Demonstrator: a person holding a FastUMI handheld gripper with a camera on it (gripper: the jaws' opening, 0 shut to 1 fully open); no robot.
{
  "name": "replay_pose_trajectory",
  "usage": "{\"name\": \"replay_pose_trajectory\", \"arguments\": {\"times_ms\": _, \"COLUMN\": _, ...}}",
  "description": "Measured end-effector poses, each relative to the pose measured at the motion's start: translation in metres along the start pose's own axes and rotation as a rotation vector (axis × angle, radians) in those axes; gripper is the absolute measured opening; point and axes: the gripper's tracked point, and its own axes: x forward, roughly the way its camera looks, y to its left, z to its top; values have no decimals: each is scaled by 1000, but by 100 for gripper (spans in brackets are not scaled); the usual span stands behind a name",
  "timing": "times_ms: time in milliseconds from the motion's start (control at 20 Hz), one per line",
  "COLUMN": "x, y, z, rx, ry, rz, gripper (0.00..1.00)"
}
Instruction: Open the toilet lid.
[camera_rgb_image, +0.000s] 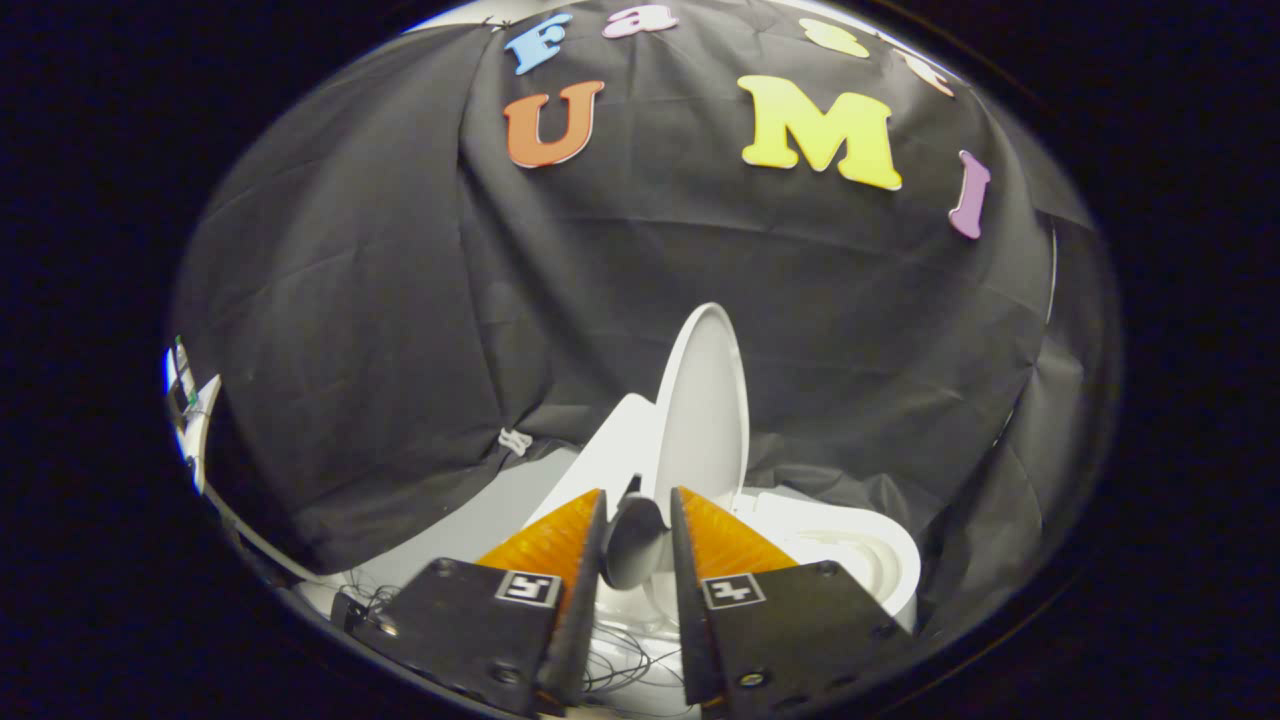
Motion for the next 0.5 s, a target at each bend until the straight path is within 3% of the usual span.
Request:
{"name": "replay_pose_trajectory", "arguments": {"times_ms": 200, "x": -17, "y": -24, "z": -17, "rx": 90, "ry": -16, "rz": 38, "gripper": 66}}
{"name": "replay_pose_trajectory", "arguments": {"times_ms": 500, "x": -63, "y": -82, "z": -59, "rx": 52, "ry": -92, "rz": 5, "gripper": 66}}
